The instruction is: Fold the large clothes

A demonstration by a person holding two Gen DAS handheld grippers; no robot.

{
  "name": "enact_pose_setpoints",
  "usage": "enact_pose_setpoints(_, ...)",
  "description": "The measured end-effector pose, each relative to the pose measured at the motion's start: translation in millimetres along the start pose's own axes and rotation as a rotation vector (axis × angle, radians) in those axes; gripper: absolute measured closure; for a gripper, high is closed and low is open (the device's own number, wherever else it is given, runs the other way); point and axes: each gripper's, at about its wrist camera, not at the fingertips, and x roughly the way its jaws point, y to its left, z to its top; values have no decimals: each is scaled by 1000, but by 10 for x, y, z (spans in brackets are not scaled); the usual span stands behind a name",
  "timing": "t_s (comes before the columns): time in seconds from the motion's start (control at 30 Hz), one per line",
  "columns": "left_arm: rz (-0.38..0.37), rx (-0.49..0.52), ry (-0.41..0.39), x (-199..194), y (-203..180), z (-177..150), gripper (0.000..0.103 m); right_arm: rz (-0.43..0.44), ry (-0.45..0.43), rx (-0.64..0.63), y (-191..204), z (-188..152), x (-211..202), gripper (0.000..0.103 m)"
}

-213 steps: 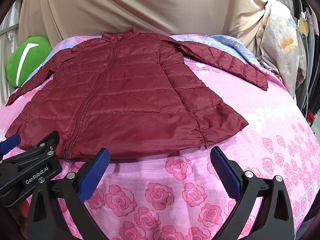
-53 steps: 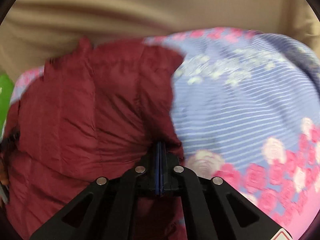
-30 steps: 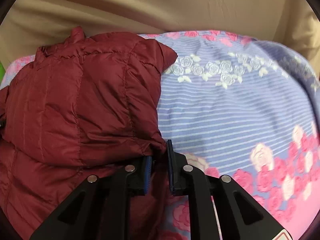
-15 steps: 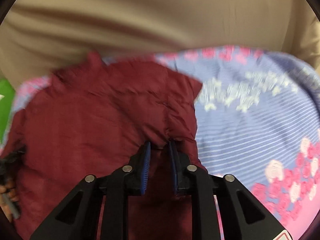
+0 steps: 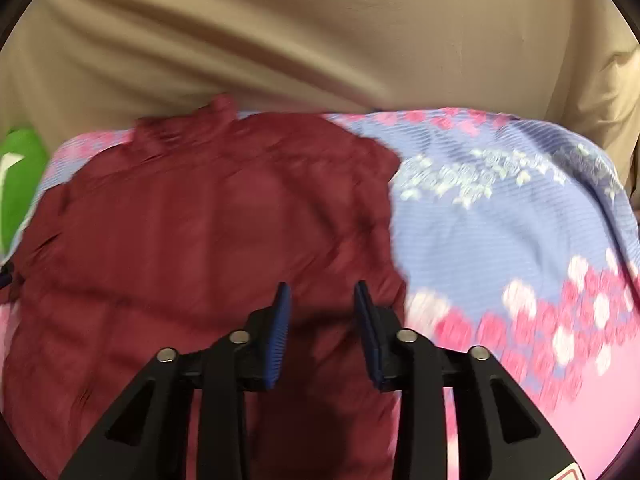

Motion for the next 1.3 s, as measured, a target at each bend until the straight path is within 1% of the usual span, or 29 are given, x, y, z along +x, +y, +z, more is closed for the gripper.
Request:
enact_pose_setpoints(0.07,73,-67,-10,-149,464,64,35,41,15,-3,91,-155,-118,66)
enact_pose_setpoints(0.1,121,-117,-7,-220,777,109,35,64,30,-7,157,-270,-188,65)
enact_pose_setpoints(0.13,149,-167,-5,-274,1048,148,35,82,40,-15,215,-364,-240,65)
enact_pose_setpoints(0.23,224,-308,-10,-355,1812,250,35,88,59,-71,406,-599,-351,64)
enact_pose_setpoints(0.3,244,-378,-15,-350,2111,282,35,68,53,-107,507,-714,-415,59)
enact_pose_setpoints(0.33,230,-411,-12,-322,2213,293,35,65,52,-121,553,-755,-449,58)
enact_pose_setpoints(0.4,174,-464,4,-252,2357,306,35,75,54,-132,634,-810,-510,56)
enact_pose_setpoints(0.43,172,-463,-12,-243,2341,312,35,82,57,-132,657,-836,-538,54)
enact_pose_setpoints(0.47,164,-459,-14,-222,2347,341,41,82,57,-132,673,-863,-563,53)
enact_pose_setpoints(0.5,143,-459,-8,-167,2300,372,48,74,57,-135,688,-884,-588,52)
enact_pose_setpoints(0.57,113,-462,8,-86,2241,454,99,51,53,-142,726,-940,-652,52)
enact_pose_setpoints(0.6,111,-444,7,-80,2137,522,99,41,47,-144,729,-946,-682,51)
enact_pose_setpoints(0.63,111,-424,-12,-136,2075,576,100,36,43,-142,732,-934,-691,51)
enact_pose_setpoints(0.7,114,-326,-78,-309,1733,751,101,35,32,-131,707,-924,-746,51)
enact_pose_setpoints(0.73,102,-273,-113,-414,1499,841,102,37,28,-125,691,-912,-762,51)
enact_pose_setpoints(0.83,0,-123,-193,-744,675,1067,102,44,16,-110,673,-867,-798,51)
enact_pose_setpoints(0.87,-48,-45,-221,-891,236,1114,102,50,11,-106,670,-850,-806,51)
enact_pose_setpoints(0.93,-124,69,-250,-1086,-417,1104,102,57,4,-103,676,-825,-810,51)
enact_pose_setpoints(0.97,-171,124,-258,-1167,-756,1070,102,60,-3,-101,676,-810,-814,51)
enact_pose_setpoints(1.0,-234,192,-258,-1280,-1175,979,102,61,-6,-100,683,-802,-818,51)
enact_pose_setpoints(1.07,-333,282,-235,-1328,-1816,809,102,77,-12,-91,667,-780,-822,51)
enact_pose_setpoints(1.1,-382,335,-208,-1306,-2219,659,102,79,-14,-89,650,-773,-823,51)
enact_pose_setpoints(1.13,-410,371,-182,-1256,-2494,545,101,78,-15,-90,631,-770,-820,51)
enact_pose_setpoints(1.17,-432,403,-152,-1181,-2762,403,101,74,-15,-89,597,-769,-815,51)
enact_pose_setpoints(1.23,-460,460,-64,-901,-3291,-7,101,66,-14,-84,522,-775,-816,51)
enact_pose_setpoints(1.27,-464,471,-32,-756,-3434,-139,99,61,-12,-80,468,-782,-820,51)
enact_pose_setpoints(1.3,-461,480,20,-507,-3622,-353,98,58,-11,-75,409,-792,-825,51)
